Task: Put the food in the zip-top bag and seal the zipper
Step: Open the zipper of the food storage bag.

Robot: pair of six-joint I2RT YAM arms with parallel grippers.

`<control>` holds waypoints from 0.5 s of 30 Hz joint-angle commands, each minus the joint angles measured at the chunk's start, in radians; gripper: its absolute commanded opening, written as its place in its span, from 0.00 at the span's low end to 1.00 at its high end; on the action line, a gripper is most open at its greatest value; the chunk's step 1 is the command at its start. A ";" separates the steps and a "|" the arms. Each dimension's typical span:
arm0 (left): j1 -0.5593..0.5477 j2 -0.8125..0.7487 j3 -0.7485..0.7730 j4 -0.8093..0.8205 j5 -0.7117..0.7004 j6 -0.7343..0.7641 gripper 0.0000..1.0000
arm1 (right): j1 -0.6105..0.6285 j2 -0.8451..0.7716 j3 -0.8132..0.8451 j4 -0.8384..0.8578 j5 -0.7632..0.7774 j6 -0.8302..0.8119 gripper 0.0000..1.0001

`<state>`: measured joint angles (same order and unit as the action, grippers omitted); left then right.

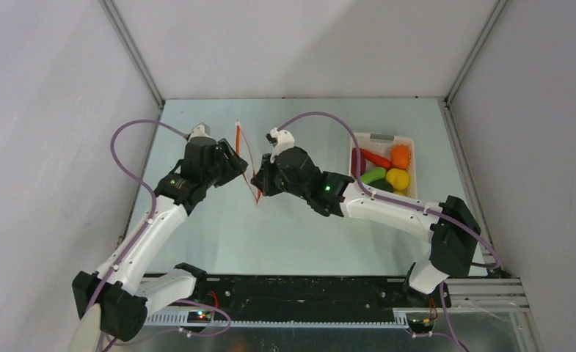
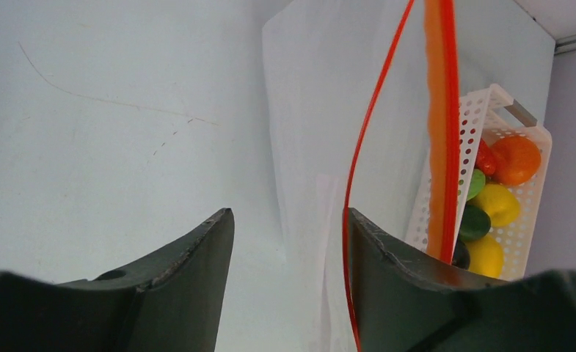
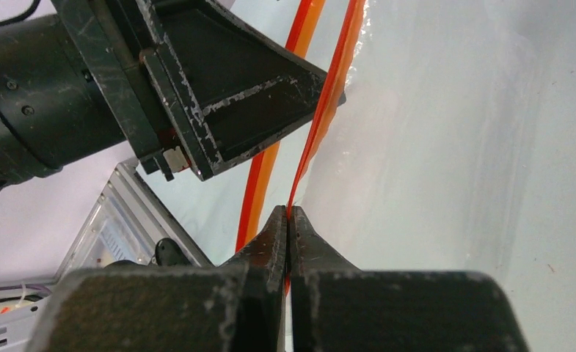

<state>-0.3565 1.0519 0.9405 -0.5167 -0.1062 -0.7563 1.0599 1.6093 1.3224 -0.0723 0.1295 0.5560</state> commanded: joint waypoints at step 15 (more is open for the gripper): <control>-0.142 0.070 0.389 -0.364 -0.364 0.156 0.00 | 0.007 -0.084 0.006 0.003 0.101 -0.023 0.08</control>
<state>-0.4454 1.1297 1.1316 -0.7067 -0.2817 -0.7044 1.0725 1.5902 1.3224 -0.0998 0.1989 0.5446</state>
